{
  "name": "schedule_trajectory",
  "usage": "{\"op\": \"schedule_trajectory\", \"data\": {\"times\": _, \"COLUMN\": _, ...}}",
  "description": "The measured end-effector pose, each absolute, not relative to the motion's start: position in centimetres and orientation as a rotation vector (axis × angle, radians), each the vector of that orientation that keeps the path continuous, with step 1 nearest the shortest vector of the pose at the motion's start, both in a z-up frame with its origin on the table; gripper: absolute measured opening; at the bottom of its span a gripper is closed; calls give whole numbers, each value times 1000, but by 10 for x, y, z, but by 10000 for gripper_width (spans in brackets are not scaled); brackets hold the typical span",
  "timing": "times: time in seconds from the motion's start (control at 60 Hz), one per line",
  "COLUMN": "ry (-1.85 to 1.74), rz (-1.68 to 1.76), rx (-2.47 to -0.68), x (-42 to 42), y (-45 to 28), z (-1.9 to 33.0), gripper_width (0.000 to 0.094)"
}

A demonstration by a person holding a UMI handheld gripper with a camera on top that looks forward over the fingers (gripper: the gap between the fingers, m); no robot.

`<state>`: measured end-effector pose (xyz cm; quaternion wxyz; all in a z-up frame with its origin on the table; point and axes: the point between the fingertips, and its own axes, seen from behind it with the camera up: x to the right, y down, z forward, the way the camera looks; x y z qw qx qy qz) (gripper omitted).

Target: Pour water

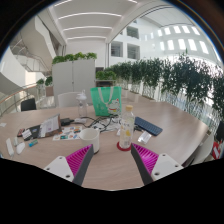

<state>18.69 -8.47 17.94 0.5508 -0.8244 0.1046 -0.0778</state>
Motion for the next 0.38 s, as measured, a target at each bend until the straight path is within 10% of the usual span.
{"op": "schedule_trajectory", "data": {"times": 0.383, "ry": 306, "rz": -164, "rx": -1953, "x": 34, "y": -218, "z": 269, "gripper_width": 838}}
